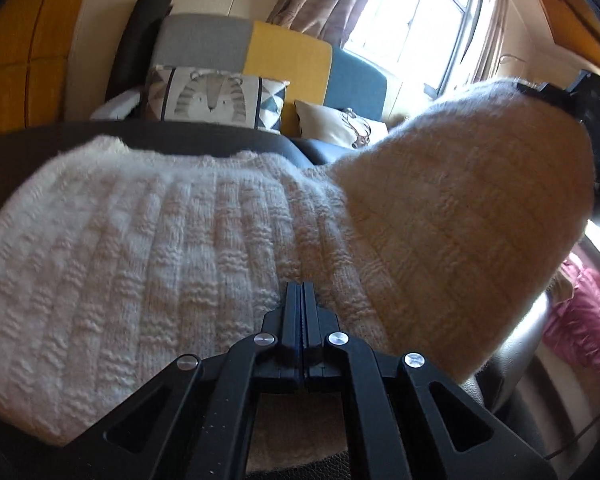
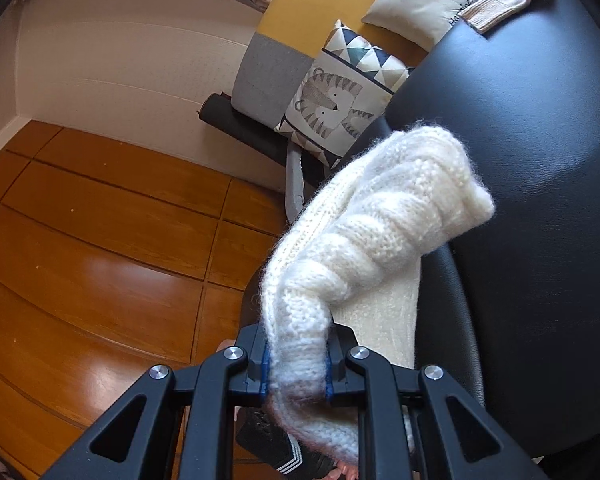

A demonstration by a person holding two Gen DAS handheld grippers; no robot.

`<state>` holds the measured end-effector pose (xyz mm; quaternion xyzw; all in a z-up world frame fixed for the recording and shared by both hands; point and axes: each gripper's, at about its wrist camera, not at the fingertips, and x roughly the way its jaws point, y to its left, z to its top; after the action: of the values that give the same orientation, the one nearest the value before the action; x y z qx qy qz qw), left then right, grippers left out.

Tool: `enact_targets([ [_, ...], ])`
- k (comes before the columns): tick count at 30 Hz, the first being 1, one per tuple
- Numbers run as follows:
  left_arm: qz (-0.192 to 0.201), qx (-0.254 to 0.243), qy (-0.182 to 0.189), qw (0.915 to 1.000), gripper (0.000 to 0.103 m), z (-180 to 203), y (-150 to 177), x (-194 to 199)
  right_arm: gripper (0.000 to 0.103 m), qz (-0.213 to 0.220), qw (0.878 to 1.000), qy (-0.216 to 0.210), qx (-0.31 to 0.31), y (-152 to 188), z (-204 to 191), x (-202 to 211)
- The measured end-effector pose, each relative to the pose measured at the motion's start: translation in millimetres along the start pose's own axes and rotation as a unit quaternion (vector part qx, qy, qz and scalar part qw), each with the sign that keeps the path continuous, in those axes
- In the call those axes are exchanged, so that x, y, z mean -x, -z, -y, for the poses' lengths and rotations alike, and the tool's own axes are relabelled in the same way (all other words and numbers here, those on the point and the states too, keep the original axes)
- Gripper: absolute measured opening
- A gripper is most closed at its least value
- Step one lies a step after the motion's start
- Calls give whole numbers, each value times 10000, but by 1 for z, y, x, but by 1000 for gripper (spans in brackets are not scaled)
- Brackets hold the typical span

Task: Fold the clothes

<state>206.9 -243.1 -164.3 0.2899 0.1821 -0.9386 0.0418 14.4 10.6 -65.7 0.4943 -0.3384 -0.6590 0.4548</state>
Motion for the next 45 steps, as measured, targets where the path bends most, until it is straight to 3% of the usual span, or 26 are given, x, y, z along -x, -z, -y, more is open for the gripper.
enact_targets([
  [7,154,261,147,9994,0,-5,9,7,18,-332,9990,-91,285,3,-39,-37],
  [13,480,372,128,9981,0,-5,22,17,18,-939,9934,-58,658,13,-79,-104],
  [17,664,576,307,9957,0,-13,27,21,18,-1385,9870,81,813,26,-96,-155],
  [27,1029,861,573,9893,0,-23,37,27,17,-2446,9578,736,1318,61,-109,-257],
  [45,1362,870,765,9839,0,-27,44,29,18,-3663,9116,896,1640,96,-94,-331],
])
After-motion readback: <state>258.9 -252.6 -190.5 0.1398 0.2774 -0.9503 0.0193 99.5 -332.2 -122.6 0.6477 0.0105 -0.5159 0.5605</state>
